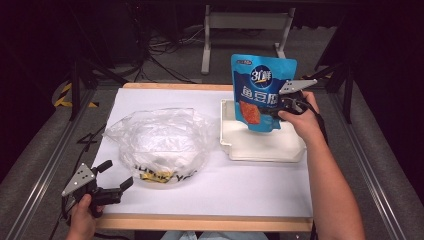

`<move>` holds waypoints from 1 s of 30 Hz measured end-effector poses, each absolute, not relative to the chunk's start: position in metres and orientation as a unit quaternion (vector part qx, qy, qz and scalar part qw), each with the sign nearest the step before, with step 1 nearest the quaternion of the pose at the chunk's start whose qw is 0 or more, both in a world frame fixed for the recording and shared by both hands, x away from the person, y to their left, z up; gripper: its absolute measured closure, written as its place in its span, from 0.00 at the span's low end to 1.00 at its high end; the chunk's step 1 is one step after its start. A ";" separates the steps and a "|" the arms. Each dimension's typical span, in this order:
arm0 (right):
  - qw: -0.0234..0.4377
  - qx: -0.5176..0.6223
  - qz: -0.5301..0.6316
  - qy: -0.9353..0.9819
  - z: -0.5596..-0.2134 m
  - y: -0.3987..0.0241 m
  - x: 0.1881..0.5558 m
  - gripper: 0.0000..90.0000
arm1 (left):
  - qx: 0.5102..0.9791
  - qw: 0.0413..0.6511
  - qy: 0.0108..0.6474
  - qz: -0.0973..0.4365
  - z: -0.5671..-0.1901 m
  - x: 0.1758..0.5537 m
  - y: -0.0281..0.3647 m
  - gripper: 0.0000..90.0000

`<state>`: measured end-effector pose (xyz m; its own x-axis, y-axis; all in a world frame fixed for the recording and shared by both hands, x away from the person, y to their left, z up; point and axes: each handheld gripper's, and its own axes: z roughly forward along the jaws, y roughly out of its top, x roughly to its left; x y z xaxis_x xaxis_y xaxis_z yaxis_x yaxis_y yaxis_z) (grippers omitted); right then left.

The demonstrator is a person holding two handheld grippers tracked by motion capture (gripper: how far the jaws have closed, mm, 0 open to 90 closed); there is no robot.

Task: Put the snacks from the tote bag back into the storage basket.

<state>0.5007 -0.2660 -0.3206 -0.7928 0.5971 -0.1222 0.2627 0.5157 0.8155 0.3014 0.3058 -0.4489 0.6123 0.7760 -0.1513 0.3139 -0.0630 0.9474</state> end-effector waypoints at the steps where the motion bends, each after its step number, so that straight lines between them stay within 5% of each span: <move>1: 0.197 0.253 0.421 0.849 -0.323 -0.265 0.501 0.60 | 0.702 0.560 0.390 0.204 -0.449 0.301 0.306 0.00; 30: 0.164 0.234 0.407 0.868 -0.349 -0.257 0.500 0.57 | 0.702 0.557 0.394 0.203 -0.450 0.302 0.307 0.00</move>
